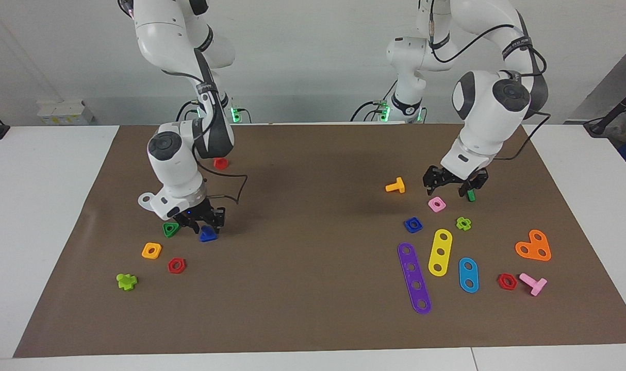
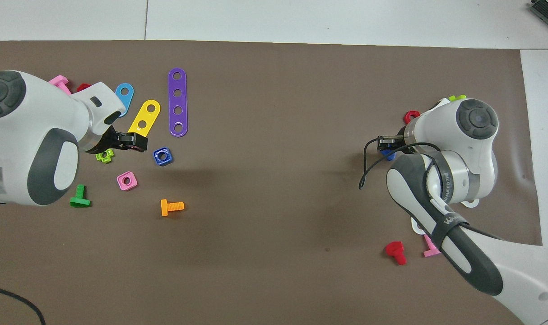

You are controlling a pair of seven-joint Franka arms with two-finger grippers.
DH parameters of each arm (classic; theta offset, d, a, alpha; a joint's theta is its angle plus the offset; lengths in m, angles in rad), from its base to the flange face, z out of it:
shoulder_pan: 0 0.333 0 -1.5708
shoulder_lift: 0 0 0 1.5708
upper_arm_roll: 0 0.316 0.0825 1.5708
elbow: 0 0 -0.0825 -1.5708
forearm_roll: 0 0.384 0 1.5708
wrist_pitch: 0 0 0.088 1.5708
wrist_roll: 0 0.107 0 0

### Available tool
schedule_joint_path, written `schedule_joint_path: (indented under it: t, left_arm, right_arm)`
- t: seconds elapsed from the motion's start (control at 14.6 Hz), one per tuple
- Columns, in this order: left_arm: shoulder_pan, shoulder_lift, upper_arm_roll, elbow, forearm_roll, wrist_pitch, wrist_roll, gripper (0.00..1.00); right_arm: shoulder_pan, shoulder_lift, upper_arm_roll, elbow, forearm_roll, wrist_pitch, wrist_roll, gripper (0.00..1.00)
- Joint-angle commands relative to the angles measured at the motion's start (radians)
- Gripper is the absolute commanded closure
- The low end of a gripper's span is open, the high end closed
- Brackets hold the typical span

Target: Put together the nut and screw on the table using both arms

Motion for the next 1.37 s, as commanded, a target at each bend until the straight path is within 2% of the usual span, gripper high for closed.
schedule_joint_path:
  t: [0.0,0.07,0.41,0.48,0.62,0.89,1.09,1.3]
  left_arm:
    - [-0.045,0.047,0.007,-0.026,0.017,0.093,-0.096,0.07]
    - [-0.05,0.07,0.007,-0.027,0.017,0.127,-0.12,0.08]
    - [-0.07,0.17,0.009,-0.052,0.017,0.285,-0.204,0.13]
    - [-0.065,0.176,0.009,-0.053,0.017,0.301,-0.212,0.13]
    - [-0.062,0.184,0.009,-0.056,0.017,0.305,-0.247,0.15]
    - [-0.071,0.173,0.01,-0.125,0.017,0.348,-0.355,0.15]
    - [-0.073,0.167,0.009,-0.142,0.017,0.344,-0.386,0.16]
    - [-0.074,0.167,0.009,-0.142,0.017,0.339,-0.418,0.29]
  right_arm:
    - [-0.007,-0.033,0.001,-0.043,-0.011,0.022,-0.024,0.83]
    - [-0.01,-0.033,0.001,-0.043,-0.011,0.022,-0.024,1.0]
    - [-0.001,-0.036,0.004,0.006,-0.011,0.008,0.006,1.0]
    - [0.031,-0.031,0.002,0.021,-0.011,0.007,0.043,1.0]
    - [0.095,-0.028,-0.001,0.046,-0.013,0.001,0.153,1.0]
    - [0.215,-0.01,0.001,0.104,-0.06,-0.052,0.336,1.0]
    - [0.281,-0.002,0.002,0.113,-0.062,-0.053,0.408,1.0]
    - [0.333,0.013,0.002,0.116,-0.062,-0.041,0.492,1.0]
